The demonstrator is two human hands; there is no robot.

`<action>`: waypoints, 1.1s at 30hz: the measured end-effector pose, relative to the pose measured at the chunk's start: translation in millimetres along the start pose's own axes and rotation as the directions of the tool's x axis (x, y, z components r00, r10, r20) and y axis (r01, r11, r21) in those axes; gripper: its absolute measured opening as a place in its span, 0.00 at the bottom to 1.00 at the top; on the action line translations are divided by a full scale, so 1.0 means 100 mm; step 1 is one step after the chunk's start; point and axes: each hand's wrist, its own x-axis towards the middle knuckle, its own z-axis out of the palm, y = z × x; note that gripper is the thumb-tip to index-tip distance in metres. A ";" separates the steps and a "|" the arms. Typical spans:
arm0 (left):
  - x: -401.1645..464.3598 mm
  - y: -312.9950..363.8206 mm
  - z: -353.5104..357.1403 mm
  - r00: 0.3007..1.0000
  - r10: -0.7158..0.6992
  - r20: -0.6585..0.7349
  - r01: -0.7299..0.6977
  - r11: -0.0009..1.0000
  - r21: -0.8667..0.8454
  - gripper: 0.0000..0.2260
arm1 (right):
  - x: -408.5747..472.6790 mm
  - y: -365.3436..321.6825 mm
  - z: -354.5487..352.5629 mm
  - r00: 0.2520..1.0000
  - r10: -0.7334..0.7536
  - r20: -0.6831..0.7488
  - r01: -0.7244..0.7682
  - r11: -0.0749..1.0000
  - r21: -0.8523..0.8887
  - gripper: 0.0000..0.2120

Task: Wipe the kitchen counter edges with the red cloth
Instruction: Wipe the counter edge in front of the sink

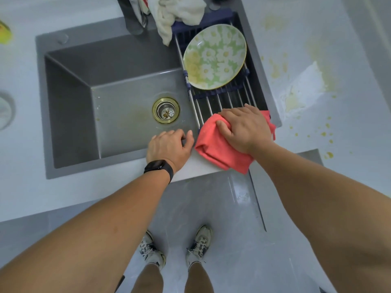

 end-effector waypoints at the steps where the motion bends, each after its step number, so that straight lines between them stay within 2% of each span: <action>1: 0.00 0.00 0.00 1.000 0.001 -0.001 -0.001 1.000 0.005 0.21 | 0.03 0.00 -0.01 1.000 0.001 0.021 0.000 1.000 -0.005 0.26; 7: 0.02 0.00 0.01 1.000 -0.022 -0.012 0.022 1.000 0.008 0.22 | 0.06 0.02 0.02 1.000 0.014 0.019 -0.014 1.000 0.012 0.27; 13: 0.01 0.01 -0.02 0.999 -0.039 -0.015 0.039 0.999 0.014 0.21 | -0.21 -0.09 0.11 0.989 0.115 -0.088 -0.110 0.992 0.064 0.27; 18: -0.03 0.05 -0.08 0.999 -0.044 0.000 0.044 0.999 0.004 0.21 | -0.60 -0.02 0.18 0.994 0.098 -0.040 -0.096 0.994 0.060 0.30; 25: 0.01 0.02 -0.07 1.000 -0.017 0.025 0.017 1.000 -0.004 0.19 | -0.52 0.27 0.06 0.998 -0.043 0.052 0.044 0.999 -0.010 0.31; 33: 0.02 0.00 -0.05 1.000 -0.001 0.021 0.001 1.000 -0.004 0.19 | -0.09 0.30 -0.08 0.993 0.064 0.096 -0.066 0.998 0.025 0.29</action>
